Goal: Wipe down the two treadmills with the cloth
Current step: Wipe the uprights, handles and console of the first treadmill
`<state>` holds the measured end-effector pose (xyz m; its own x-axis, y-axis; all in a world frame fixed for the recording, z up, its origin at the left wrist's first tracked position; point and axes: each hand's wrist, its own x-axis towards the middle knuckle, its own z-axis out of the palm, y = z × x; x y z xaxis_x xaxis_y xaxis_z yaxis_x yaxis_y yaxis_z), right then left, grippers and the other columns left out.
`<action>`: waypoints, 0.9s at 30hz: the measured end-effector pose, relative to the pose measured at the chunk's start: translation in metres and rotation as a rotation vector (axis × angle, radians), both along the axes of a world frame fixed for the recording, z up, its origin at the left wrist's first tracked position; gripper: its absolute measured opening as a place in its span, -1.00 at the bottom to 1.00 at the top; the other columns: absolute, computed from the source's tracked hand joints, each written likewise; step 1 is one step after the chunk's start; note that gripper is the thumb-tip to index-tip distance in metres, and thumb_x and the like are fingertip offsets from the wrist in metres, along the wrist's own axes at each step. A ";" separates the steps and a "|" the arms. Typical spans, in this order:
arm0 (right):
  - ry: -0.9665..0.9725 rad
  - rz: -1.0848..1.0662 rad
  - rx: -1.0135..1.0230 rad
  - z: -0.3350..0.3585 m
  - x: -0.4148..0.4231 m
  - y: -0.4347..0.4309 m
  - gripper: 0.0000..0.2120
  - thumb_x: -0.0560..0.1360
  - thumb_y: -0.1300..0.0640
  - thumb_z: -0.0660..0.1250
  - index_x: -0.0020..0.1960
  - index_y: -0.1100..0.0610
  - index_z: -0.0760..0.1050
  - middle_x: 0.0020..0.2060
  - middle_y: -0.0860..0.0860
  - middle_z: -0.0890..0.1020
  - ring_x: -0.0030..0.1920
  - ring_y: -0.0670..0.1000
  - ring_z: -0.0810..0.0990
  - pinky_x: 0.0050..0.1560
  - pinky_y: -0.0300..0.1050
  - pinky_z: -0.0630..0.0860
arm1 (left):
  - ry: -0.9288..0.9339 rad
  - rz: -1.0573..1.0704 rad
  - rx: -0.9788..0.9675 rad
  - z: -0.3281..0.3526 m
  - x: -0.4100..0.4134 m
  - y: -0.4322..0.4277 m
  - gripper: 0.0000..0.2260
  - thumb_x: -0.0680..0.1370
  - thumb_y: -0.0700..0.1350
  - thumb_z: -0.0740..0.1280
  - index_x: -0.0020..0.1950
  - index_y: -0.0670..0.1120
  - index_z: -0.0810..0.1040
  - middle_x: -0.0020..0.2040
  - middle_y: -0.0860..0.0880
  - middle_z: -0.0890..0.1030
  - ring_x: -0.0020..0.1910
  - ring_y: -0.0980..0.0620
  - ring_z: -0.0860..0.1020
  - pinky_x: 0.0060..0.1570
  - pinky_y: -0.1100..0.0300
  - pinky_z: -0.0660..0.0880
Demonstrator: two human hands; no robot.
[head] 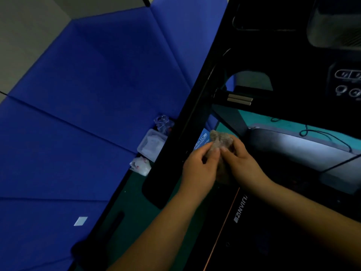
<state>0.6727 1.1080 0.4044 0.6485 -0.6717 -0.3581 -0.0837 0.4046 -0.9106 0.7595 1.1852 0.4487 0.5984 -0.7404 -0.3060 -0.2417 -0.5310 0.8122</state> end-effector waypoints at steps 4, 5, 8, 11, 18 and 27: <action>0.029 -0.262 0.128 -0.024 0.014 0.029 -0.71 0.59 0.13 0.23 0.30 -0.03 0.37 0.17 0.04 0.57 0.13 0.03 0.58 0.14 -0.03 0.54 | -0.474 -0.021 -0.093 0.014 0.040 0.050 -0.75 0.59 -0.05 0.26 0.27 0.04 0.52 0.13 0.23 0.48 0.19 0.16 0.45 0.18 0.23 0.43; 0.028 -0.370 0.179 -0.030 0.019 0.035 -0.69 0.59 0.14 0.23 0.32 -0.03 0.35 0.19 0.04 0.55 0.15 0.05 0.56 0.19 0.05 0.52 | -0.574 0.001 -0.083 0.013 0.054 0.059 -0.73 0.60 -0.06 0.25 0.29 0.03 0.51 0.15 0.18 0.47 0.23 0.10 0.42 0.21 0.18 0.41; 0.038 -0.588 0.291 -0.042 0.034 0.055 -0.61 0.56 0.20 0.20 0.36 -0.03 0.33 0.18 0.03 0.52 0.09 0.02 0.54 0.15 0.03 0.52 | -0.576 0.005 0.110 -0.001 0.099 0.070 -0.63 0.60 0.02 0.22 0.41 0.03 0.38 0.36 -0.03 0.39 0.31 -0.03 0.38 0.31 0.01 0.36; -0.027 -0.585 0.241 -0.049 0.053 0.084 -0.63 0.54 0.24 0.23 0.29 -0.06 0.37 0.12 -0.01 0.54 -0.03 -0.16 0.53 -0.12 -0.28 0.50 | -0.476 -0.088 0.242 -0.021 0.120 0.072 -0.59 0.63 0.03 0.18 0.48 0.02 0.30 0.43 -0.06 0.35 0.28 0.07 0.39 0.25 0.18 0.32; -0.057 -0.375 -0.168 -0.061 0.104 0.144 -0.47 0.54 0.32 0.26 0.47 0.08 0.28 0.13 -0.02 0.30 0.08 -0.47 0.32 0.11 -0.63 0.22 | -0.541 -0.080 0.191 -0.040 0.117 0.073 -0.60 0.66 0.01 0.08 0.51 0.00 0.25 0.47 -0.07 0.30 0.45 -0.02 0.27 0.41 -0.04 0.26; -0.030 -0.618 -0.271 -0.067 0.142 0.070 -0.48 0.50 0.45 0.21 0.40 0.11 0.40 0.01 0.07 0.29 -0.05 -0.17 0.34 0.23 -0.48 0.24 | -0.577 -0.080 0.137 -0.047 0.121 0.076 -0.56 0.61 0.08 0.08 0.45 -0.03 0.35 0.38 -0.10 0.42 0.38 -0.05 0.37 0.34 -0.08 0.35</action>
